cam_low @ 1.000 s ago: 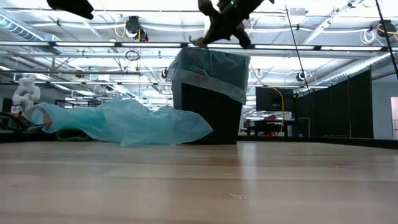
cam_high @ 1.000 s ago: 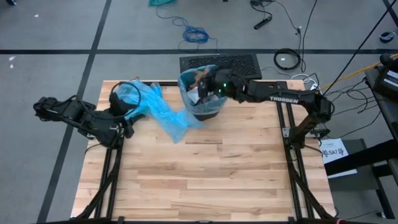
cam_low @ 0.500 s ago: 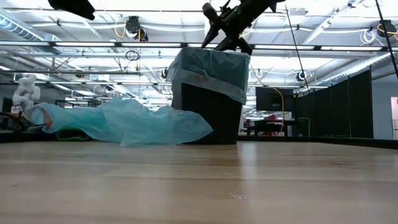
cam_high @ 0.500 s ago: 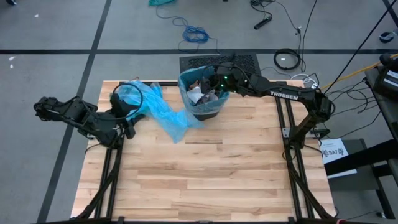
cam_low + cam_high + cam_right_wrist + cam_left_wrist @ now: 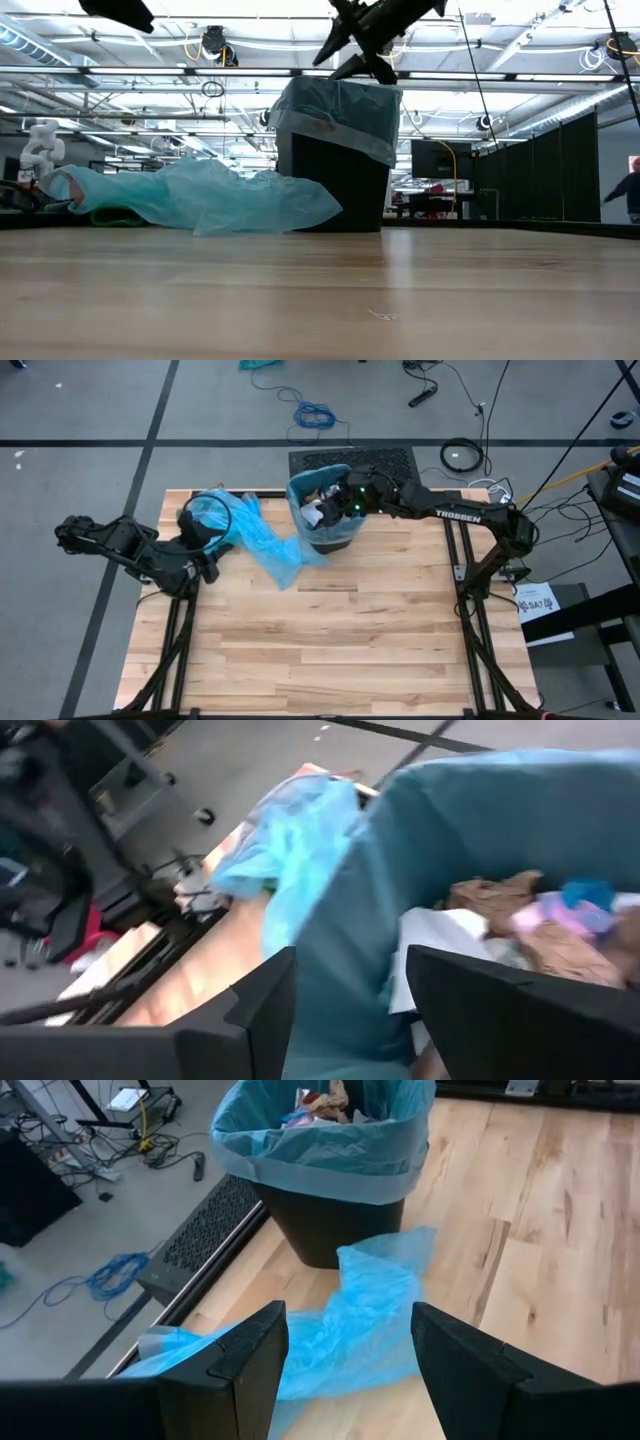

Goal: Place trash/remove bag and relplace
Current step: Remove the blue trash bag from the trash bin

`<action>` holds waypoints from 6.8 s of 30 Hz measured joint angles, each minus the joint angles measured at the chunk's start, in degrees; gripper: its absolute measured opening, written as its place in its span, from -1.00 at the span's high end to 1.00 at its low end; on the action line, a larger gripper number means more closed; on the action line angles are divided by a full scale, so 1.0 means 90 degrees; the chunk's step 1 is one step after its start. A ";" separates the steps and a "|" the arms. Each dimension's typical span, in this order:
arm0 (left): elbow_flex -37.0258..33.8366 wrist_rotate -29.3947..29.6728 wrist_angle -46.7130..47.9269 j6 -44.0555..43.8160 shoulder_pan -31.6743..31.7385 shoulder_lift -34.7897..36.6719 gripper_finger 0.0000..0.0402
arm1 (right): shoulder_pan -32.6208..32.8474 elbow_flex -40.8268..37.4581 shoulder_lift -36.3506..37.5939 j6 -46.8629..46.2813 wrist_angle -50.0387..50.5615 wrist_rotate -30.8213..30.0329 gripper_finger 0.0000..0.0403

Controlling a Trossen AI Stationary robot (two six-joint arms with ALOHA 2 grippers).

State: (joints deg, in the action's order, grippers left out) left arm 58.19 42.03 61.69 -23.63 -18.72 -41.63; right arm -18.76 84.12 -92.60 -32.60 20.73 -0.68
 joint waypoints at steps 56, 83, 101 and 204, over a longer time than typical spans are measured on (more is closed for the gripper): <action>0.0002 -0.1677 -0.0483 0.1035 0.0281 -0.0998 -0.07 | 0.3408 0.0002 0.0084 -0.1082 0.1945 -0.2118 0.35; -0.0903 -0.2061 -0.0436 0.0495 0.1377 0.0493 -0.07 | 0.2493 0.0002 -0.0942 0.3472 0.1289 -0.3442 0.35; -0.0903 -0.1994 -0.0410 0.0498 0.1377 0.0523 -0.07 | 0.2003 0.0002 -0.1301 0.4111 0.1436 -0.3078 0.36; -0.0903 -0.1617 -0.0487 0.0002 0.1375 0.0518 -0.07 | 0.2229 0.0001 0.0783 0.4019 0.1210 -0.4945 1.00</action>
State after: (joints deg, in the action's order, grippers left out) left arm 50.06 27.49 57.31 -23.62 -6.35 -36.97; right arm 1.30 84.13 -85.56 3.57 31.62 -45.18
